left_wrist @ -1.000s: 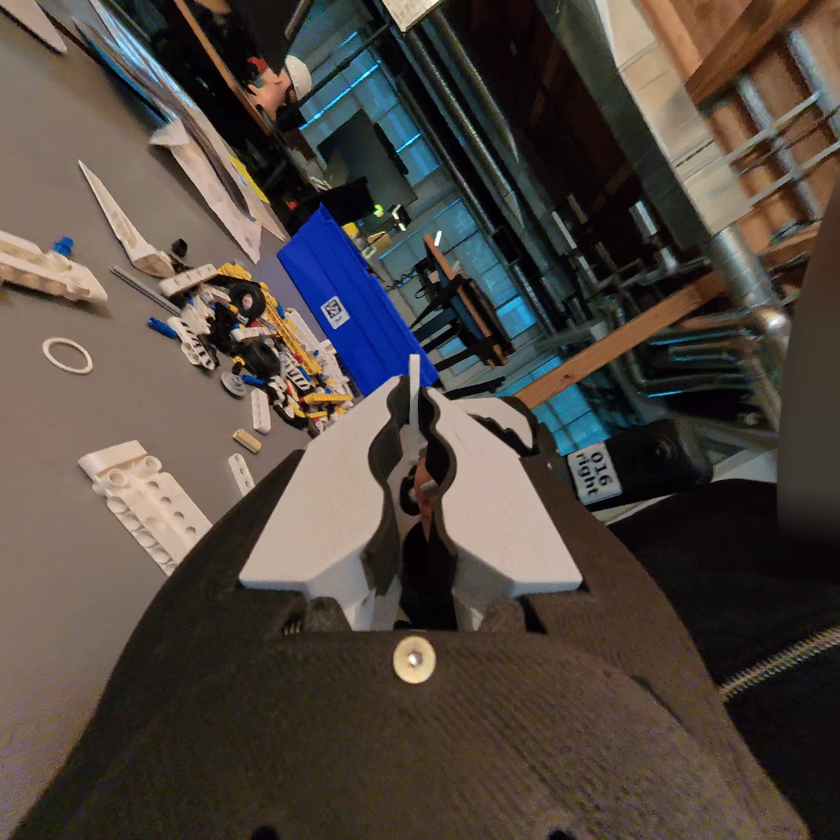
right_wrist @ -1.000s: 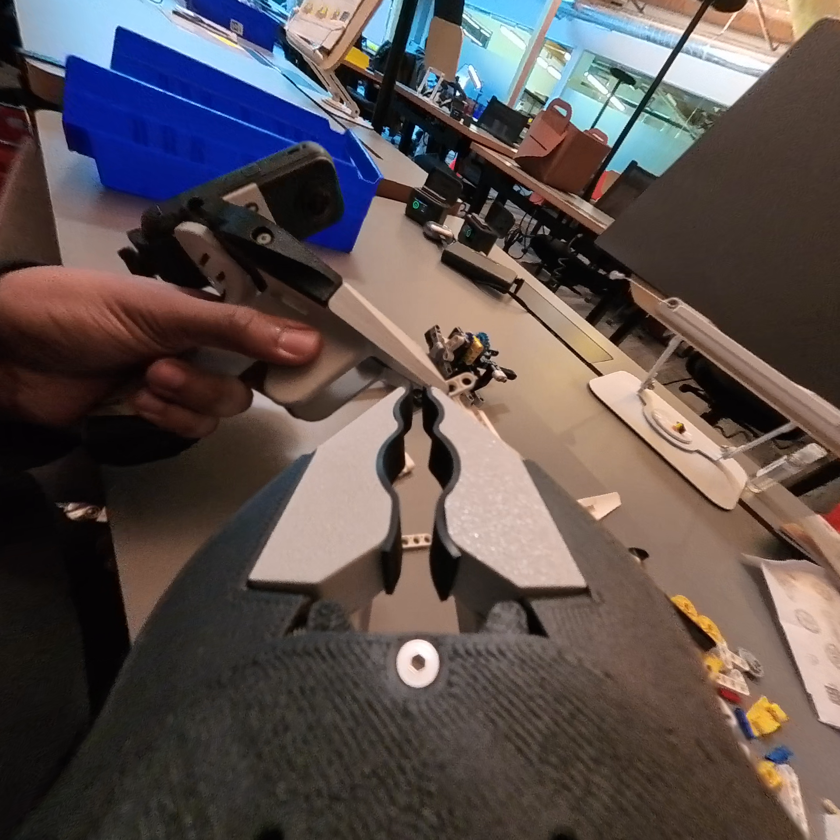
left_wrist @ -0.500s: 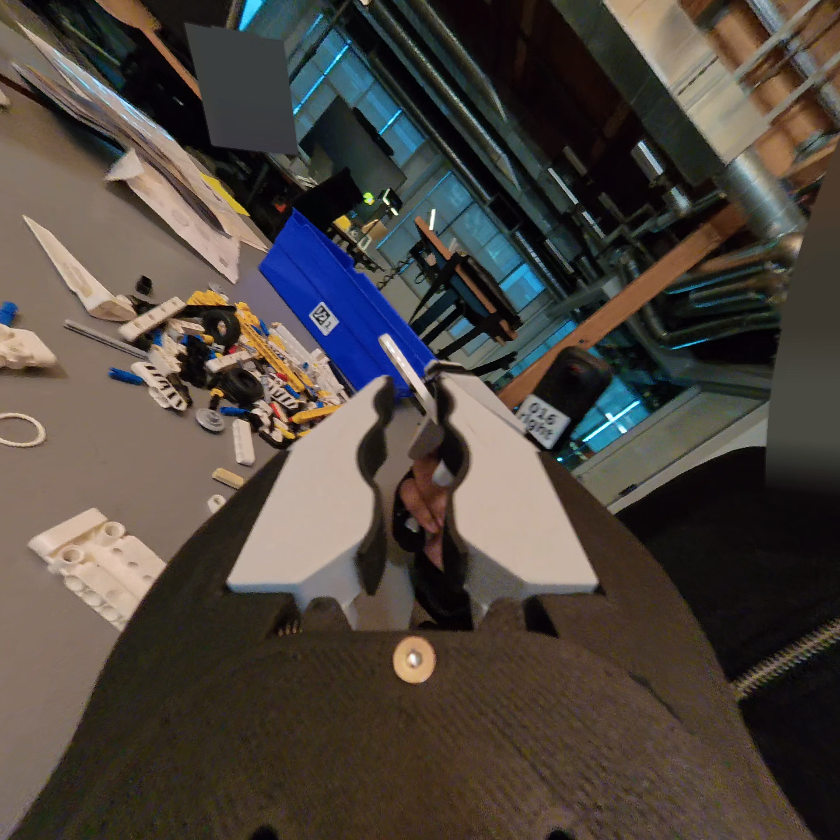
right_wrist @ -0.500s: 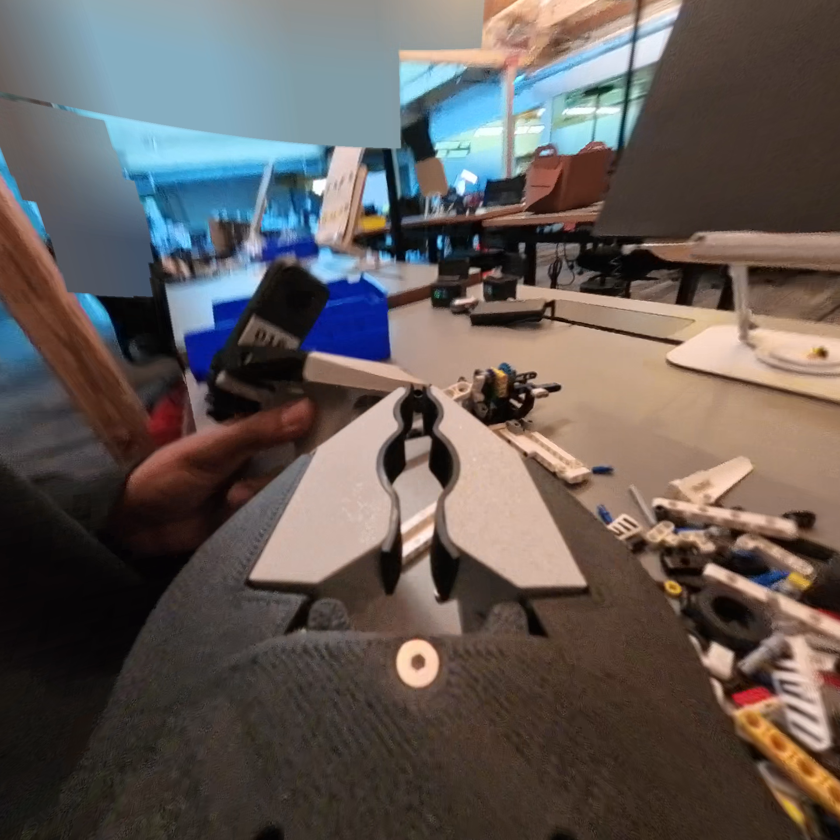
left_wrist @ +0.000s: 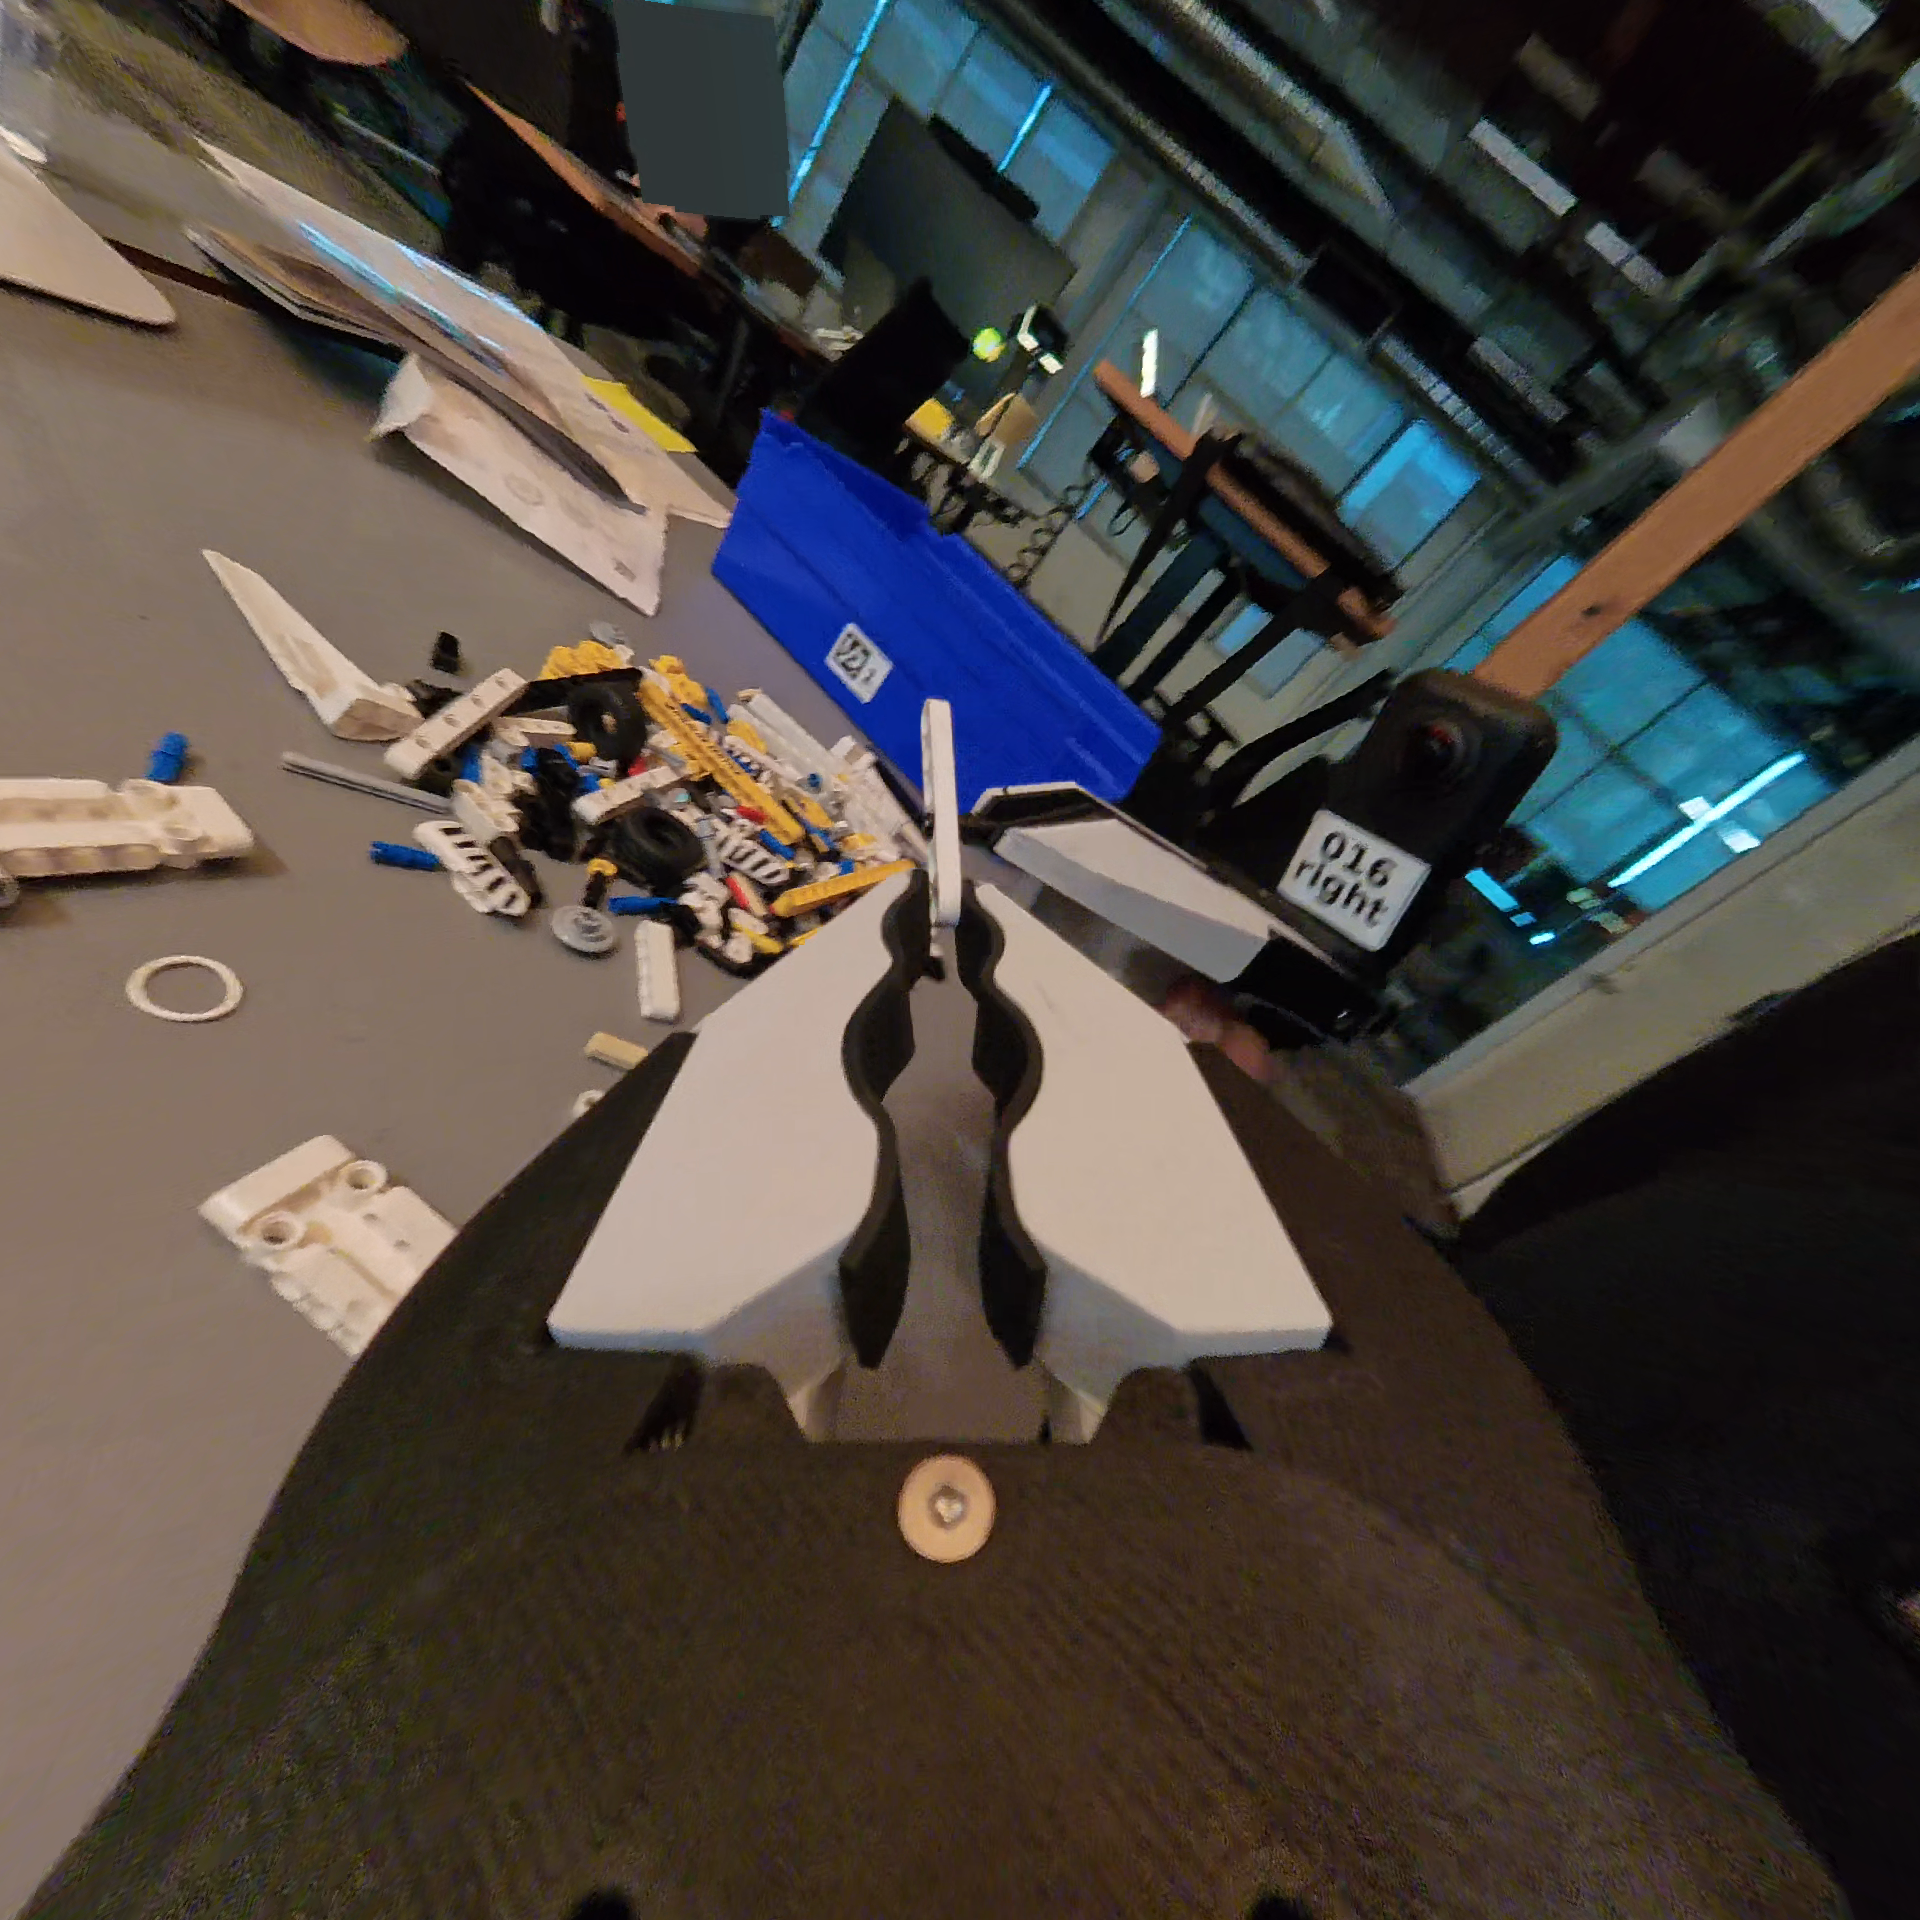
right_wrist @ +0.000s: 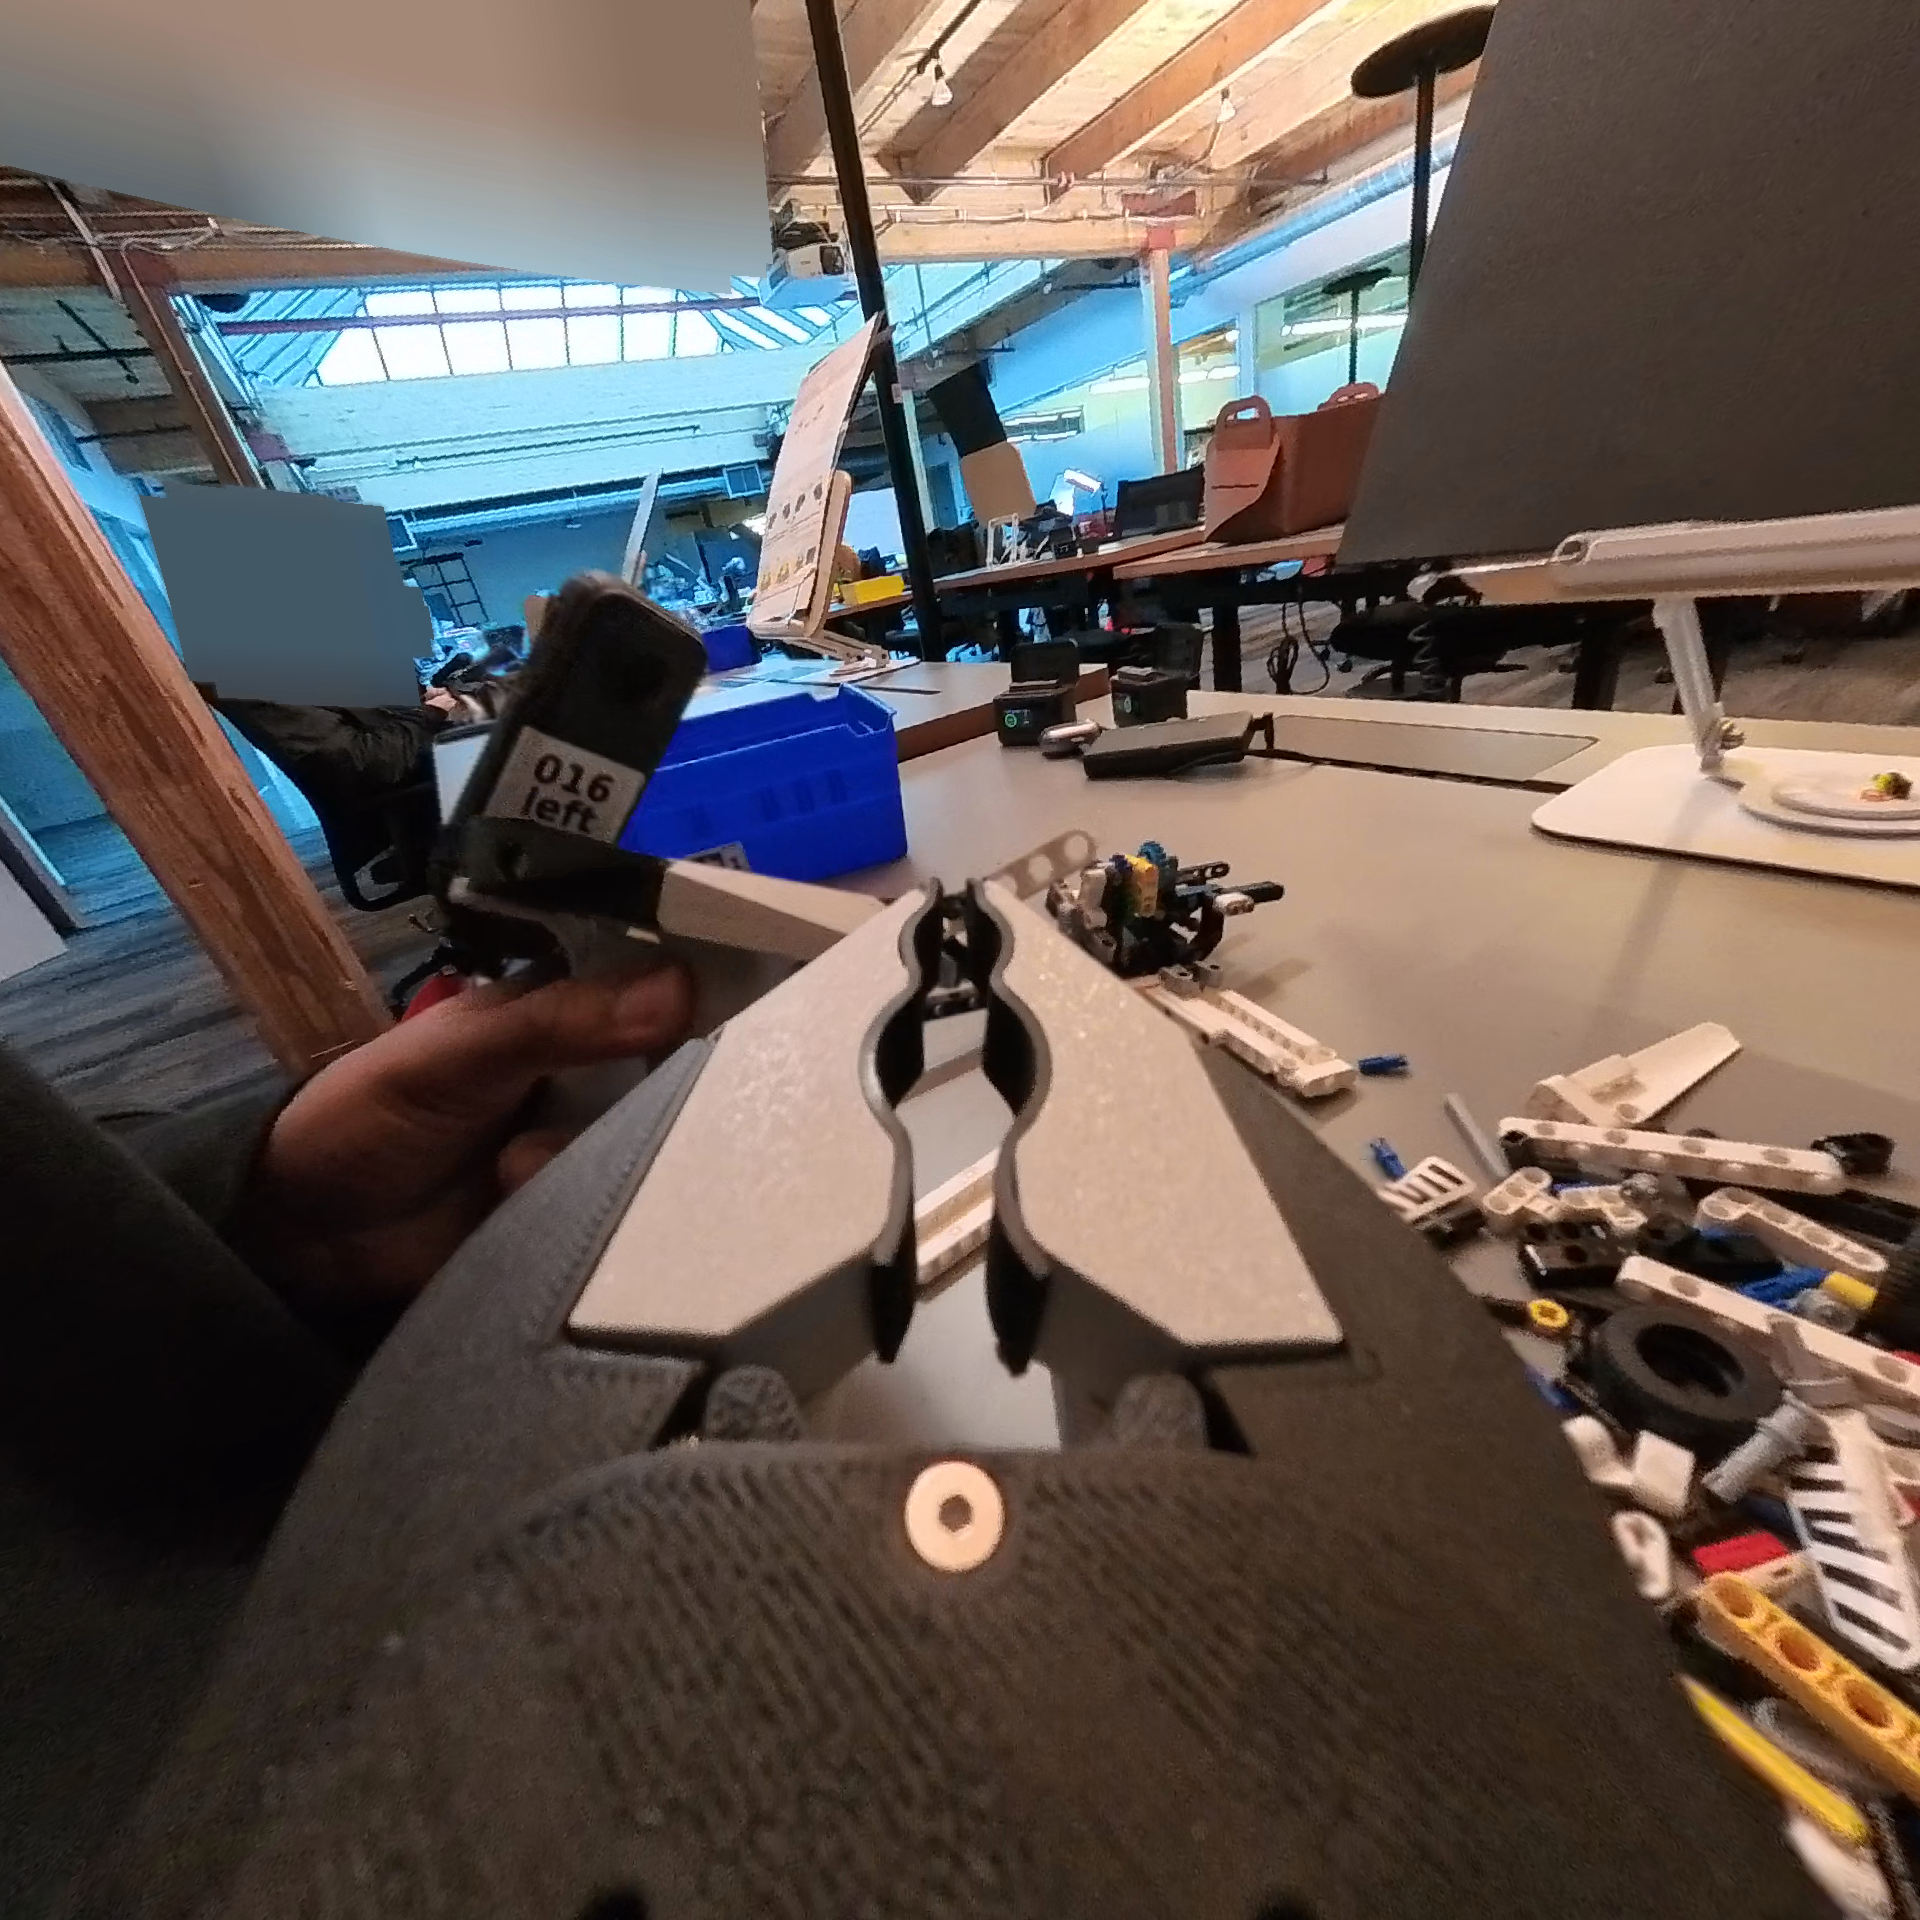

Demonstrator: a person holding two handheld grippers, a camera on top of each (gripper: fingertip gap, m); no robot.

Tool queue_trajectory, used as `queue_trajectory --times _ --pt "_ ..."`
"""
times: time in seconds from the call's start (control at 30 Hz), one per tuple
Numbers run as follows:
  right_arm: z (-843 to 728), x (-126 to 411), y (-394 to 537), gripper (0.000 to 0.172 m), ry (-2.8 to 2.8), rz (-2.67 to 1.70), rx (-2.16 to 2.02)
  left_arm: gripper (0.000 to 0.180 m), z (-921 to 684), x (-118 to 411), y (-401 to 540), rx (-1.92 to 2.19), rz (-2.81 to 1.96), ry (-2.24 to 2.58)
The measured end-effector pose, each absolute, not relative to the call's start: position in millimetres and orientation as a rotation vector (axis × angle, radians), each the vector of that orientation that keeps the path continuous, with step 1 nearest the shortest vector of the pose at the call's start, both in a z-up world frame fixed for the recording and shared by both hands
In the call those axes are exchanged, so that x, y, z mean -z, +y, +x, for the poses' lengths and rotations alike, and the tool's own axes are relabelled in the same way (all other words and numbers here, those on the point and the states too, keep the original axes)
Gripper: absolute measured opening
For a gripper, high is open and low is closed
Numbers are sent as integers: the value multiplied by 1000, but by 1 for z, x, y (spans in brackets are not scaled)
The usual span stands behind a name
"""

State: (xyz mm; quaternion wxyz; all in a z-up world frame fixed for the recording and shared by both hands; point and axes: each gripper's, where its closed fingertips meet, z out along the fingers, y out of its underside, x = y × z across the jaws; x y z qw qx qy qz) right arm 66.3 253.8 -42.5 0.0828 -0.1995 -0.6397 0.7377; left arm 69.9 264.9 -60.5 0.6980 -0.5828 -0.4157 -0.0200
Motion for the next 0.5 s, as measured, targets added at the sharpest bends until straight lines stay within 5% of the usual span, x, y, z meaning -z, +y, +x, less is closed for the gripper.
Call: queue_trajectory --times 0.3,0.5 --pt "64 55 247 12 -2036 -839 -2338 1 66 70 256 -353 -1525 -881" --pt "63 62 244 4 -2071 -848 -2252 2 62 76 251 -482 -1596 -872"
